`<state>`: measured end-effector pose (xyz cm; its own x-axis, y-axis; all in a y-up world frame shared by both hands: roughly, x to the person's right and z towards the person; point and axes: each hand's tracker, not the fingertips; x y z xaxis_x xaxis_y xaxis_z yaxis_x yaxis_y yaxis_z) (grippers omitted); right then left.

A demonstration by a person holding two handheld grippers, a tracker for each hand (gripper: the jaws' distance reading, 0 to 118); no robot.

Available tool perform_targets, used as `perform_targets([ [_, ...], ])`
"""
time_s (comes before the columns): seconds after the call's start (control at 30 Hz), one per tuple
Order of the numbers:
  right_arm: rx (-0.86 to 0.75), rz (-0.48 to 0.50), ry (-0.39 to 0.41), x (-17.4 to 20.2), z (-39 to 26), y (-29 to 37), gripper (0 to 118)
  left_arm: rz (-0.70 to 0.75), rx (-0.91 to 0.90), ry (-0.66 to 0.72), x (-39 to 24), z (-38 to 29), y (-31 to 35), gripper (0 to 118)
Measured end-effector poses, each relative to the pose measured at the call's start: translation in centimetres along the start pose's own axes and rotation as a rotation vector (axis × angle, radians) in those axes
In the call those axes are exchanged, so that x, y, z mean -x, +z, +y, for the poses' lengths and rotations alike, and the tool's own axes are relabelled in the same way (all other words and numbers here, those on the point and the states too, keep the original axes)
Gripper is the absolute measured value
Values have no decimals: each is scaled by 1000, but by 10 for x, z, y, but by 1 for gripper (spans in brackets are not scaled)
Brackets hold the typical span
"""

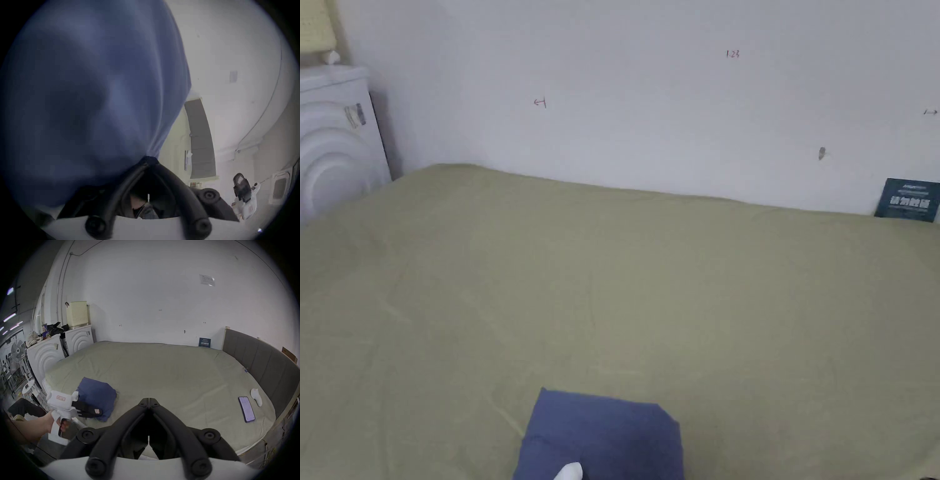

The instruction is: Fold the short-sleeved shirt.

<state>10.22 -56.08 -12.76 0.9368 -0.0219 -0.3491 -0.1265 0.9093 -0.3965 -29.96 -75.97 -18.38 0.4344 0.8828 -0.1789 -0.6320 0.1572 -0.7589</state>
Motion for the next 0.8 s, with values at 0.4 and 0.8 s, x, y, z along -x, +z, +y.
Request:
perform_targets([
  [0.4, 86, 526, -29, 67, 19, -152, 0, 396, -412, -504, -112, 70, 157, 2],
  [0.8, 627, 879, -506, 99, -79, -329, 0, 300, -265, -342, -21, 90, 178, 2],
])
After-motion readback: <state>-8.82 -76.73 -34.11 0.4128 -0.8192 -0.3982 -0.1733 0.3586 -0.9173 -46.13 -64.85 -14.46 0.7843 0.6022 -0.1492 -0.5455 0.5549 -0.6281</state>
